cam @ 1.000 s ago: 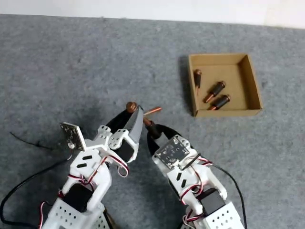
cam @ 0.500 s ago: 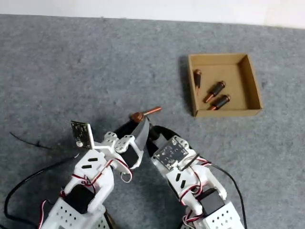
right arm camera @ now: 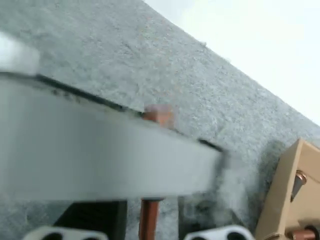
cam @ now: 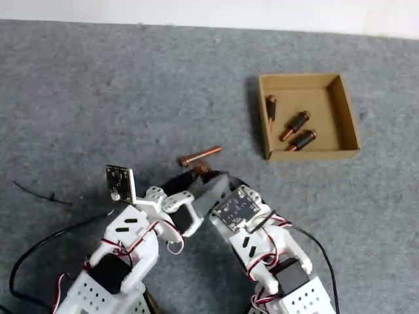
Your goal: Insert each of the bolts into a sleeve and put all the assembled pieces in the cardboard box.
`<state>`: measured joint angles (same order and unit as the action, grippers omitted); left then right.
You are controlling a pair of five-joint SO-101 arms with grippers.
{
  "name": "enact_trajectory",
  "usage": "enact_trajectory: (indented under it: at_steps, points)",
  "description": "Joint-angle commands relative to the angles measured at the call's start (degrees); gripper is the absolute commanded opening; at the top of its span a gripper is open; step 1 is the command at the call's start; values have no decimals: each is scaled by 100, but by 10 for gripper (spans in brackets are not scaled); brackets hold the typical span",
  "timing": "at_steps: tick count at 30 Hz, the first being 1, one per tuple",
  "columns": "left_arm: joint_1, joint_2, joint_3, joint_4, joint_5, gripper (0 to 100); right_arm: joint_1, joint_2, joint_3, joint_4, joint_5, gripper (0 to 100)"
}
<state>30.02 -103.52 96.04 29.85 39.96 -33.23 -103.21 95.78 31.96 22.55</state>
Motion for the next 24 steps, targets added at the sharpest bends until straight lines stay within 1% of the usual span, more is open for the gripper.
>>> enact_trajectory:
  at_steps: [1, 4, 8, 10, 12, 15, 19, 21, 24]
  points:
    - [-92, -31, 92, 0, 53, 325, 66, -13, 593, -189, 26, 5]
    - [-585, -31, 57, -53, 193, 309, 66, -13, 593, -189, 26, 5]
    - [-1543, -31, 66, -695, 818, 309, 163, -13, 593, -189, 26, 5]
    - [-2009, -31, 66, -879, 1134, 309, 312, -13, 593, -215, 9, 5]
    - [-2299, -31, 57, -1002, 1345, 309, 409, -13, 593, -224, 9, 5]
    - [-2448, -31, 57, -1081, 1415, 309, 444, -13, 593, -224, 9, 5]
    - [-2440, -31, 57, -1081, 1398, 290, 831, -13, 602, -365, 0, 5]
    - [-2475, -31, 66, -1081, 1398, 230, 1015, -13, 602, -435, -26, 5]
    - [-2484, -31, 84, -1081, 1169, 108, 1279, -13, 602, -514, -431, 5]
